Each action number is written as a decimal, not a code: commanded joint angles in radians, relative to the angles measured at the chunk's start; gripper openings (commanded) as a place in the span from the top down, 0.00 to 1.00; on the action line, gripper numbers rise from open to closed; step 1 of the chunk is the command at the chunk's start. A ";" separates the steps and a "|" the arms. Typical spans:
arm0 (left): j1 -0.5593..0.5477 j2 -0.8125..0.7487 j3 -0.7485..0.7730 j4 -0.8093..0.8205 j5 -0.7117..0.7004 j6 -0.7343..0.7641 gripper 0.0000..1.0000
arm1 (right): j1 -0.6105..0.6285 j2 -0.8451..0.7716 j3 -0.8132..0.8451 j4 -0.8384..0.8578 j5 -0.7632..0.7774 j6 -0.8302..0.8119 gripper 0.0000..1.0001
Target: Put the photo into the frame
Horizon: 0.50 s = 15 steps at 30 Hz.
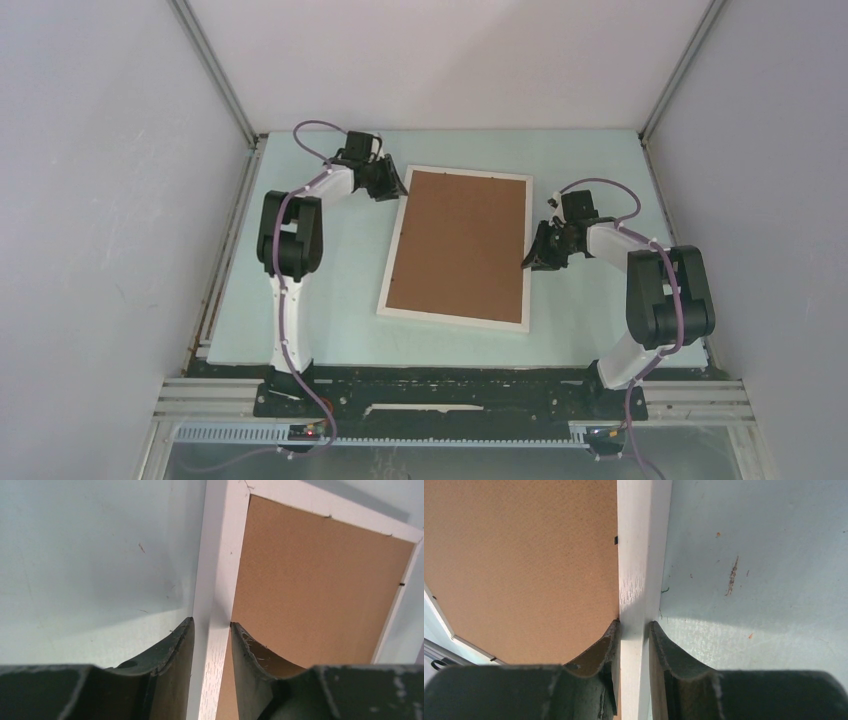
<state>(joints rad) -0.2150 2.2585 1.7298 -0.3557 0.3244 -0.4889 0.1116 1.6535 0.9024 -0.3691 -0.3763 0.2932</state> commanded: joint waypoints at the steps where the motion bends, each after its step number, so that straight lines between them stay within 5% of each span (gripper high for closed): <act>1: 0.020 0.008 0.000 0.057 0.023 -0.029 0.59 | 0.014 0.017 0.015 0.068 -0.014 -0.022 0.99; 15: -0.006 0.037 0.041 -0.023 -0.009 0.026 0.62 | 0.020 0.012 0.015 0.070 -0.022 -0.023 1.00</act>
<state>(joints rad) -0.2020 2.2723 1.7317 -0.3351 0.3256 -0.4961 0.1116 1.6535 0.9024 -0.3687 -0.3790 0.2920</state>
